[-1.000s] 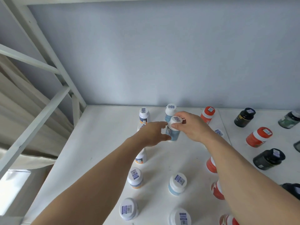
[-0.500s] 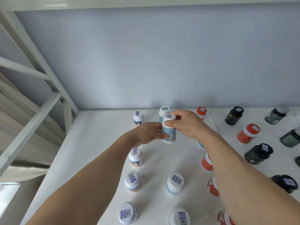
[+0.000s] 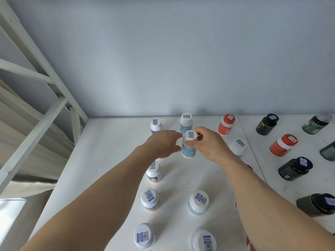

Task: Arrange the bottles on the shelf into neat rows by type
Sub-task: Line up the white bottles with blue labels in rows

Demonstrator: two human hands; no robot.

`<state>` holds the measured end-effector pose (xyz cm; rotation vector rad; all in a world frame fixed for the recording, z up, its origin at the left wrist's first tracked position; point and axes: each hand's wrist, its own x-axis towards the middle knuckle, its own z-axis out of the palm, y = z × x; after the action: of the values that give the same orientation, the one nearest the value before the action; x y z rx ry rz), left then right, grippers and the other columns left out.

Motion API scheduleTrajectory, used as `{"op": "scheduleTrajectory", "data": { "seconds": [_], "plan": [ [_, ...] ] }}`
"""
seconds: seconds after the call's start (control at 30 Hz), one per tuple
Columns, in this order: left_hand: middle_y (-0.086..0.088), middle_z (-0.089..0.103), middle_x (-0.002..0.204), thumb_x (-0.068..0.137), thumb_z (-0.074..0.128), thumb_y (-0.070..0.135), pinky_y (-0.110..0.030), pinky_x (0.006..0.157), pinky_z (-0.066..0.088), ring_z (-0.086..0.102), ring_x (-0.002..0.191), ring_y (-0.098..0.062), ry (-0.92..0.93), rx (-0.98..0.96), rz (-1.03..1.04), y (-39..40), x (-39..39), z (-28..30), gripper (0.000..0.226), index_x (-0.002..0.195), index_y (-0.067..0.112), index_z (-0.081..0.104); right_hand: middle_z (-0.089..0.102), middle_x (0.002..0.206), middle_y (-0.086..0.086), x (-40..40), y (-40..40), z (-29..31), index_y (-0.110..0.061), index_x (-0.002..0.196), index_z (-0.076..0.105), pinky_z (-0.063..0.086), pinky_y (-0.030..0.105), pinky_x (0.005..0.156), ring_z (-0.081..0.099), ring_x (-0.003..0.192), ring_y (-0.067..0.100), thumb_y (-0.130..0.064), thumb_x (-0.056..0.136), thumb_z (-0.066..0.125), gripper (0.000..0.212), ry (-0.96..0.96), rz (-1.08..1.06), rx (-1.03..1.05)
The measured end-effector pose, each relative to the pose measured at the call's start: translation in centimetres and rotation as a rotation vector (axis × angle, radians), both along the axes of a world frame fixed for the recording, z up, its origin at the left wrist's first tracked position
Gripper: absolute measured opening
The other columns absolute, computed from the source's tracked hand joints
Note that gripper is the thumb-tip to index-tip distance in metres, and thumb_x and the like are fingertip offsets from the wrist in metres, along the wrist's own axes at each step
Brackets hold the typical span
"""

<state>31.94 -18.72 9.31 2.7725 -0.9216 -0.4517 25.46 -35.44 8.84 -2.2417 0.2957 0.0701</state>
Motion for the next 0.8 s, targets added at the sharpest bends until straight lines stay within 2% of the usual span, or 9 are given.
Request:
{"op": "scheduleTrajectory", "data": {
  "seconds": [0.17,0.43,0.53,0.6,0.7,0.8],
  "plan": [
    [0.005,0.049,0.142,0.097,0.05,0.033,-0.037,0.095,0.046,0.047,0.128,-0.018,-0.121,0.064,-0.069,0.4,0.0,-0.9,0.046,0.142,0.024,0.044,0.064,0.103,-0.005,0.1,0.5,-2.7,-0.022,0.114,0.059,0.04,0.022,0.071,0.059,0.089,0.012,-0.037,0.079,0.074,0.042,0.003,-0.03,-0.049],
    [0.007,0.046,0.145,0.098,0.049,0.034,-0.034,0.093,0.045,0.047,0.128,-0.016,-0.12,0.003,-0.058,0.8,0.6,-1.0,0.046,0.143,0.024,0.043,0.061,0.114,-0.004,0.1,0.9,-3.3,-0.023,0.12,0.054,0.042,0.024,0.078,0.057,0.098,0.013,-0.036,0.079,0.074,0.047,-0.004,-0.053,-0.062],
    [0.007,0.045,0.145,0.097,0.05,0.035,-0.034,0.094,0.044,0.046,0.128,-0.016,-0.095,-0.028,-0.046,0.7,1.2,-0.6,0.048,0.143,0.025,0.042,0.056,0.119,-0.007,0.1,0.8,-2.4,-0.025,0.126,0.049,0.041,0.027,0.083,0.054,0.107,0.013,-0.04,0.079,0.073,0.055,0.046,-0.038,-0.02],
    [0.007,0.045,0.146,0.097,0.049,0.035,-0.032,0.095,0.042,0.046,0.129,-0.016,-0.1,-0.047,-0.03,0.6,1.9,-0.5,0.048,0.144,0.024,0.042,0.05,0.129,-0.008,0.8,0.3,-1.5,-0.024,0.133,0.044,0.039,0.029,0.091,0.049,0.117,0.012,-0.045,0.081,0.068,0.061,0.012,-0.074,-0.005],
    [0.007,0.043,0.147,0.098,0.049,0.036,-0.032,0.098,0.04,0.044,0.131,-0.017,-0.082,-0.063,0.006,0.2,2.6,-0.4,0.049,0.145,0.024,0.04,0.045,0.142,-0.004,3.1,-0.9,-0.5,-0.023,0.14,0.04,0.035,0.029,0.098,0.045,0.127,0.014,-0.043,0.087,0.063,0.061,-0.039,-0.102,-0.066],
    [0.006,0.043,0.148,0.098,0.049,0.035,-0.033,0.1,0.04,0.044,0.131,-0.017,-0.077,-0.064,0.026,-0.2,3.2,-0.4,0.05,0.145,0.023,0.04,0.041,0.146,-0.003,6.0,-1.8,0.0,-0.024,0.143,0.036,0.033,0.028,0.1,0.042,0.131,0.016,-0.038,0.089,0.062,0.061,-0.001,-0.029,-0.143]
  ]
}}
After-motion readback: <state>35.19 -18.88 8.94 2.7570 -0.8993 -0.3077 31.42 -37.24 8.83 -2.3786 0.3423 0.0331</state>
